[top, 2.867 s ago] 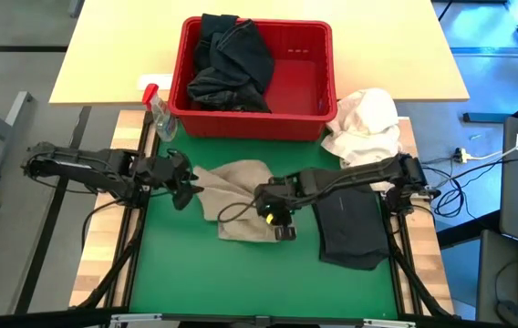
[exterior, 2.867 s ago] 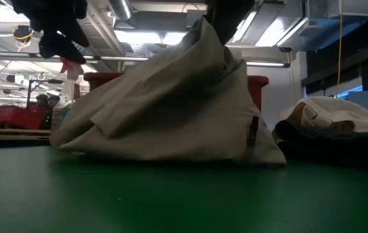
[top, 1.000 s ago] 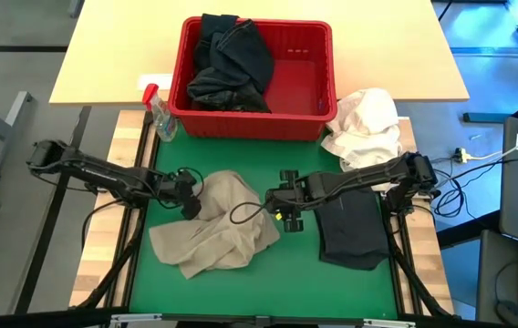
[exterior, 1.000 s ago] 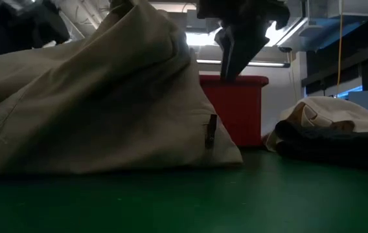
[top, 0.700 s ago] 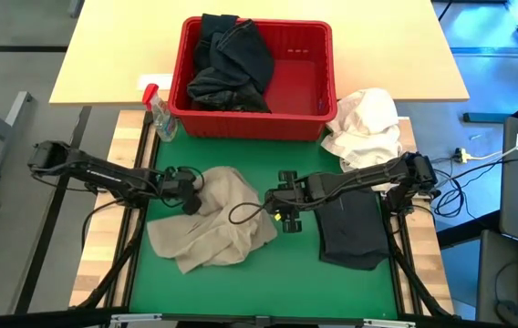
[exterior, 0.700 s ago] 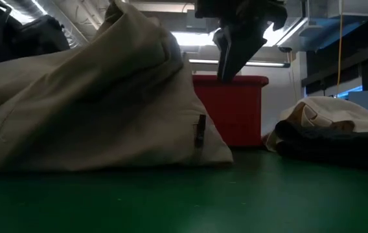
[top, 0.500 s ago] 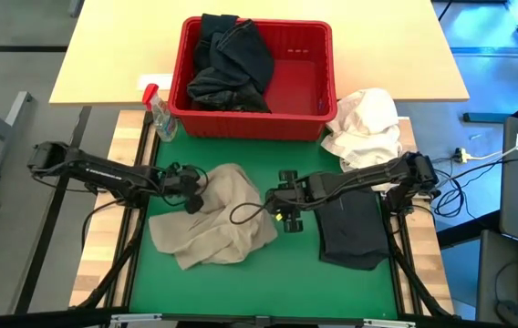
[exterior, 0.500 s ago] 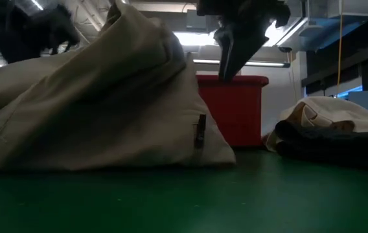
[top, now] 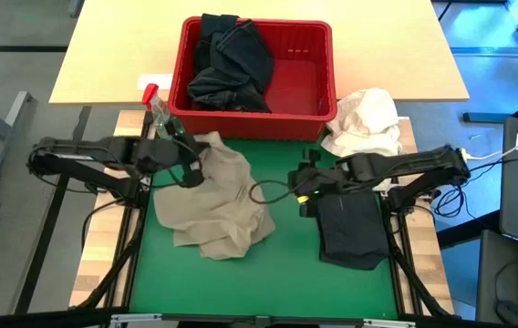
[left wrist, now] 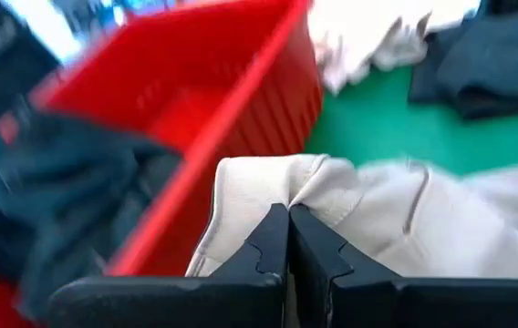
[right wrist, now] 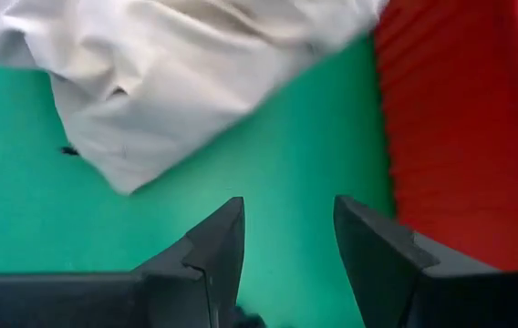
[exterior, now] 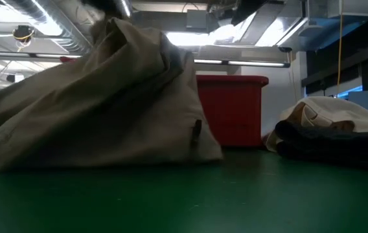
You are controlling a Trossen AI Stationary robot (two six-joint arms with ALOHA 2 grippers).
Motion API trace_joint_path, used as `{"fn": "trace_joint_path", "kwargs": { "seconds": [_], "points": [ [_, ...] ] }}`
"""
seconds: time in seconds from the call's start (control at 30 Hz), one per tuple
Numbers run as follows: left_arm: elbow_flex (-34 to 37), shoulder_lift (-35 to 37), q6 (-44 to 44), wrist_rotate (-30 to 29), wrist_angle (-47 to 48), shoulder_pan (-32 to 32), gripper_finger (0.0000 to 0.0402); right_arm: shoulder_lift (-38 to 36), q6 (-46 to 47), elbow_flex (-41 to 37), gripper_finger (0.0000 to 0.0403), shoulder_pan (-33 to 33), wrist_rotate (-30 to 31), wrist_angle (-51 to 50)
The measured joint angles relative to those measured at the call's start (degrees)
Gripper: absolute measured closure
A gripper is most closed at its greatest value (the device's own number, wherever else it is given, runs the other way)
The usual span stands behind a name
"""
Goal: Fold Laundry from Bin
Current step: Fold the brown shorts
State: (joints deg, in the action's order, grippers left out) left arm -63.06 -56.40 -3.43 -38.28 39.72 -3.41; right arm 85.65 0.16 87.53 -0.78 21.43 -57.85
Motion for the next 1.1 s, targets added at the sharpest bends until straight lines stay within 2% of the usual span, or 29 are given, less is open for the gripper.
{"fn": "trace_joint_path", "kwargs": {
  "seconds": [0.13, 0.2, 0.4, 0.53, 0.67, 0.77, 0.87, 0.97, 1.1],
  "points": [
    [-6.17, 0.0, -10.97, 0.41, -6.85, -0.14, 0.0401, -4.69, 0.22, 0.0, 0.0231, 0.0, 5.08, -1.64],
    [-8.78, 0.0, -16.46, 2.93, -11.98, -0.13, 0.0401, -6.8, -0.05, 0.0, 0.0231, 0.0, 8.01, -1.6],
    [-11.22, 0.01, -25.89, 18.47, -26.3, -0.09, 0.0401, -11.46, -0.44, 0.0, 0.0231, 0.0, 14.1, -0.89],
    [-11.22, -0.36, -27.21, 26.58, -28.2, -0.09, 0.0401, -13.37, -0.51, 0.0, 0.0231, 0.0, 16.82, -1.53],
    [-11.22, -1.27, -23.28, 30.32, -24.03, -0.09, 0.0401, -14.67, 3.45, 0.0, 0.0231, 0.0, 20.15, -4.59],
    [-11.2, -1.42, -18.53, 30.6, -15.87, -0.14, 0.0401, -14.99, 7.91, -2.04, 0.0231, -0.02, 19.38, -5.02],
    [-11.2, -1.4, -12.56, 29.97, -7.7, -0.14, 0.0401, -15.12, 10.02, -7.35, 0.0231, -0.02, 16.79, -3.25],
    [-11.2, -1.4, -7.25, 29.87, -1.98, -0.14, 0.0401, -15.15, 10.47, -16.13, 0.0231, -0.02, 12.75, 5.5],
    [-11.2, -1.33, -3.19, 29.88, 2.04, -0.14, 0.0401, -14.25, 11.03, -29.83, 0.0231, 0.0, 4.78, 24.33]
  ]
}}
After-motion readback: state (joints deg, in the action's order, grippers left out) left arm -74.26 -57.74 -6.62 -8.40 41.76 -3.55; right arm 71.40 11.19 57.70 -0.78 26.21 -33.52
